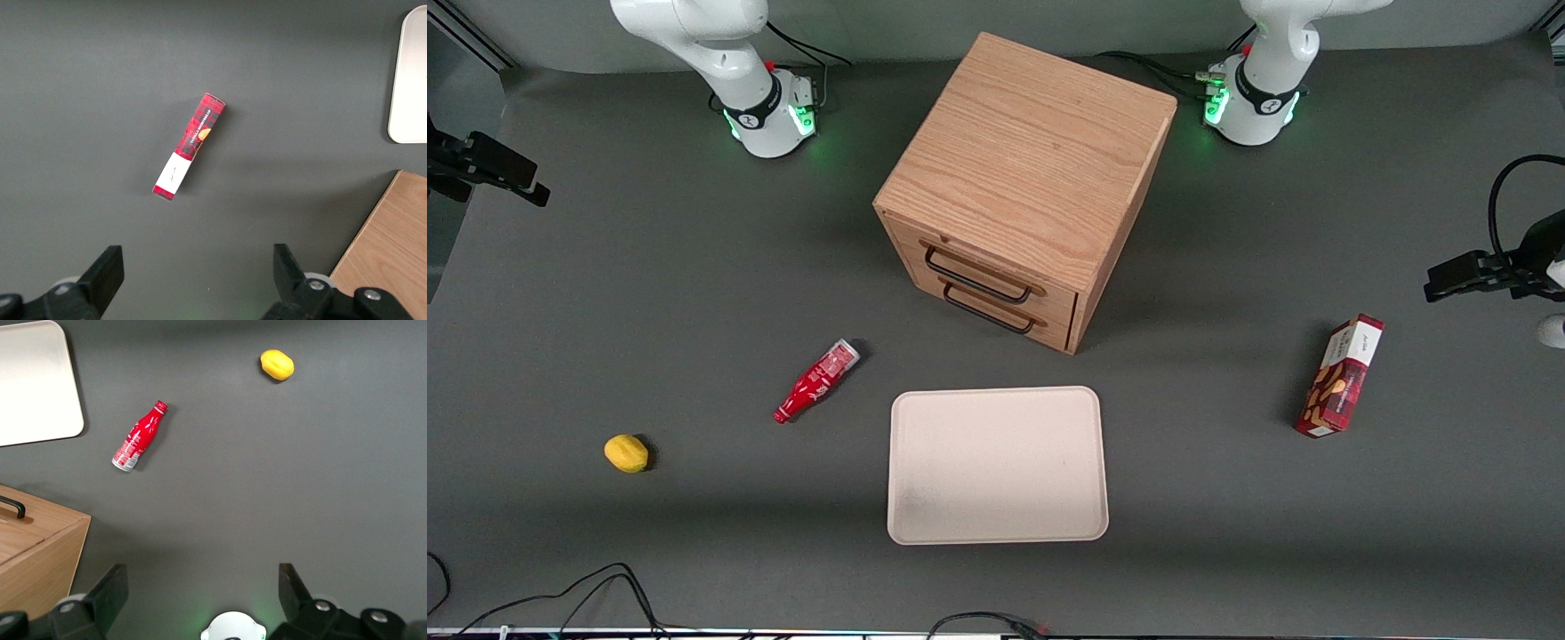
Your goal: Place coke bottle on tray
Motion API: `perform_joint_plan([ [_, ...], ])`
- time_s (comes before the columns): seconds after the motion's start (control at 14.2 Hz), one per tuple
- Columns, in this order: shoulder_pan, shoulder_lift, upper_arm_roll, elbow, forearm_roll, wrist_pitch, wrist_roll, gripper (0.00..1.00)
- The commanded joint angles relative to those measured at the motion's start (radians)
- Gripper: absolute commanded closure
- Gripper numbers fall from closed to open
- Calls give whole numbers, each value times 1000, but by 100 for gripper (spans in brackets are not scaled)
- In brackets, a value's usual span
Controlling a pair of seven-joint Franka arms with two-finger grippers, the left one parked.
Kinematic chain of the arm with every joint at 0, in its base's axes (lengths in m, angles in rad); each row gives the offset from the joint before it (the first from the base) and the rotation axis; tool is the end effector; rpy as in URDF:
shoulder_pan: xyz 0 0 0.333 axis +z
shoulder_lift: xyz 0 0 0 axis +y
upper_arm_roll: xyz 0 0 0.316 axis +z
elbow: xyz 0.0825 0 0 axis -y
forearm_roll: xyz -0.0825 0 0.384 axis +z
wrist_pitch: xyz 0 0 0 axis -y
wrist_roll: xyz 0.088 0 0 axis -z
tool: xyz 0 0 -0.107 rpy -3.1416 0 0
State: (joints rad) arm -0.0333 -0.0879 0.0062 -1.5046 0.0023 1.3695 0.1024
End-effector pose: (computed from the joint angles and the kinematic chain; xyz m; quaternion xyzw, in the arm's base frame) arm 0.5039 -0.0132 0.6845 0.9976 -0.0645 -0.0236 0.0000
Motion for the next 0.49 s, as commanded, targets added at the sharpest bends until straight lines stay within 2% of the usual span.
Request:
perform_joint_plan([
  [0.0, 12, 10, 8, 30, 28, -21, 95, 0],
  [0.42, 13, 40, 89, 33, 123, -9, 429, 0],
])
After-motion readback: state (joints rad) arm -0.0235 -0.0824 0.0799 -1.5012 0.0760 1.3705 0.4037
